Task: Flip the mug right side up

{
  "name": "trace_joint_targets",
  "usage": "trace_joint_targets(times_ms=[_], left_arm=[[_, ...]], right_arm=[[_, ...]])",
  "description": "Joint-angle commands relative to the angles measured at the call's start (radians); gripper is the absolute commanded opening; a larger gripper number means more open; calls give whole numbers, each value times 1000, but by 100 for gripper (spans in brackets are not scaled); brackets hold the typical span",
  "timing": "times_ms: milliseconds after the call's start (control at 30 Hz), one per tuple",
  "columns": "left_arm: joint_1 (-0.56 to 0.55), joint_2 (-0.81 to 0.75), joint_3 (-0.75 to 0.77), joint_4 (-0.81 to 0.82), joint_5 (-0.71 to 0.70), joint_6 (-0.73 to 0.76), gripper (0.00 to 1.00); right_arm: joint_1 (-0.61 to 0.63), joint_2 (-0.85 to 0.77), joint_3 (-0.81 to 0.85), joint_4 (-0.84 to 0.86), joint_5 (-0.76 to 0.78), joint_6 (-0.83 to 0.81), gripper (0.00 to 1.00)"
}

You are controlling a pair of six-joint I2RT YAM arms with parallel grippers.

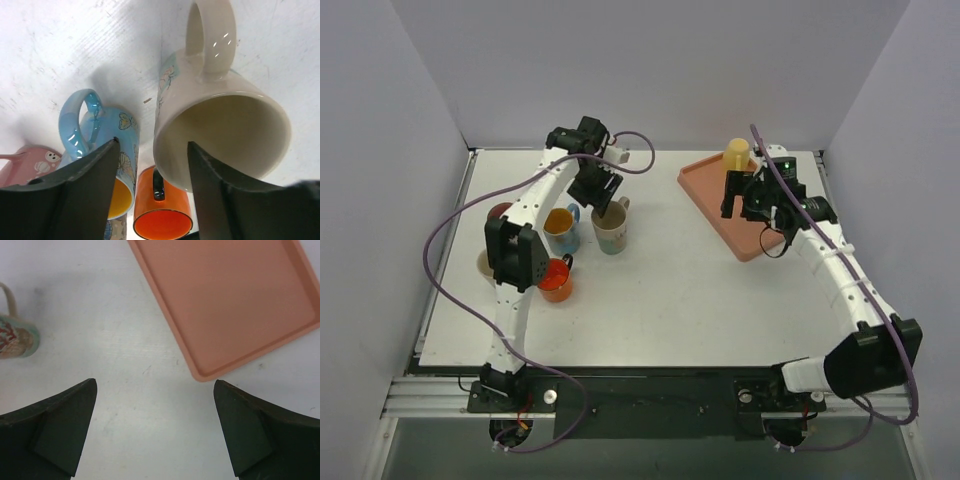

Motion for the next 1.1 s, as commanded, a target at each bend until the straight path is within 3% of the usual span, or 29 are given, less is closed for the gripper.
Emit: trace_joint_targets(times_ms=[0,167,400,533,700,900,1067], left_arm=[[2,-48,90,-51,40,39,69],[4,-175,16,9,26,88,70],[2,-492,-341,328,23,130,70],[1,-594,-479,405,15,162,70],[1,-616,-493,434,-2,137,70],[1,-617,-496,445,-8,124,70],[1,-619,-493,451,-16,119,70]], right_arm=[[-32,142,96,112,77,-196,96],[-78,404,268,141,103,-283,92],[-91,731,556,136,167,-325,84],[-94,853,668,139,172,-333,82],[-97,972,763,156,207,-323,76],[-97,1053,844,198,203,-331,56],[-106,1108,895,205,256,-316,57]])
